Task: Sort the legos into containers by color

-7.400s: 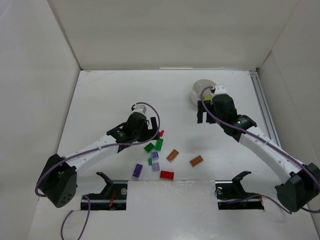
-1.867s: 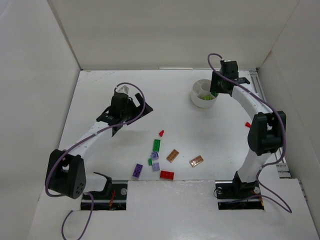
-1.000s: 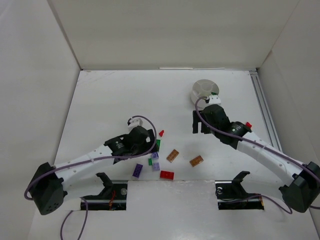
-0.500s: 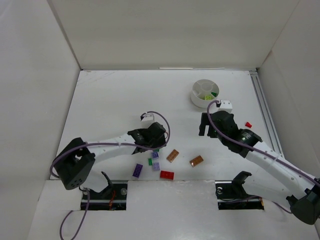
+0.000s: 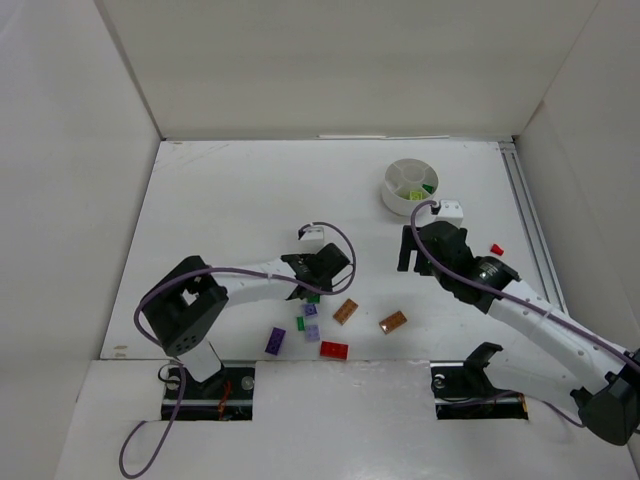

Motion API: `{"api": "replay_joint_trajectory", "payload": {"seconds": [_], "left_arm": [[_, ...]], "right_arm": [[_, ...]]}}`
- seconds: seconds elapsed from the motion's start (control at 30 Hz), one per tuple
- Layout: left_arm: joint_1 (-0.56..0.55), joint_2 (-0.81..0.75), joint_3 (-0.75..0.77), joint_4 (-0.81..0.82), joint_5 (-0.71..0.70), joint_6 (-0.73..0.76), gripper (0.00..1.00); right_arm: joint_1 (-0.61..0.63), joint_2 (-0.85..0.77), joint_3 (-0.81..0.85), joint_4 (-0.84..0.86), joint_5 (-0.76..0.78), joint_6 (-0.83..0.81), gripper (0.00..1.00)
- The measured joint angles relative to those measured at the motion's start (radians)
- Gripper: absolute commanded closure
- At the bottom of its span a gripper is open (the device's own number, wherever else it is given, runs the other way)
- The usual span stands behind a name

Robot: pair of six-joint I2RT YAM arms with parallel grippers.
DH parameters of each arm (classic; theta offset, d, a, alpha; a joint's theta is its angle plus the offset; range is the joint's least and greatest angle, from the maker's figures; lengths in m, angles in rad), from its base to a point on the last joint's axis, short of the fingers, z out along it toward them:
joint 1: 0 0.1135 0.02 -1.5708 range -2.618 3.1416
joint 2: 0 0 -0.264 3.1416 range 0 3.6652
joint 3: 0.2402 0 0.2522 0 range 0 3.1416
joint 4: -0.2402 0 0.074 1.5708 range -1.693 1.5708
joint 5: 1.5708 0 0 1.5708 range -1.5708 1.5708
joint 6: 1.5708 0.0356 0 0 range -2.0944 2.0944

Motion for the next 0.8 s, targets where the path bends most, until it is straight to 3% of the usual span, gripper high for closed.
{"api": "replay_joint_trajectory", "payload": {"seconds": [0.1, 0.13, 0.2, 0.33, 0.57, 0.8], "left_arm": [[0.0, -0.001, -0.003, 0.0, 0.002, -0.002, 0.77], [0.0, -0.002, -0.004, 0.001, 0.005, -0.001, 0.88], [0.0, -0.009, -0.008, 0.001, 0.011, -0.004, 0.93], [0.0, -0.033, -0.018, -0.011, 0.021, -0.006, 0.93], [0.0, -0.146, 0.096, -0.111, -0.027, -0.129, 0.89], [0.0, -0.364, 0.171, 0.01, -0.026, -0.237, 0.88]], "right_arm": [[0.0, 0.0, 0.0, 0.0, 0.001, 0.001, 0.08], [0.0, 0.0, 0.0, 0.0, 0.001, 0.003, 0.08], [0.0, -0.003, 0.0, 0.0, 0.002, 0.003, 0.08], [0.0, -0.027, -0.002, 0.006, -0.011, -0.013, 0.08], [0.0, -0.163, -0.096, 0.152, -0.206, -0.1, 0.12], [0.074, -0.157, -0.168, 0.403, -0.359, -0.126, 0.15]]}}
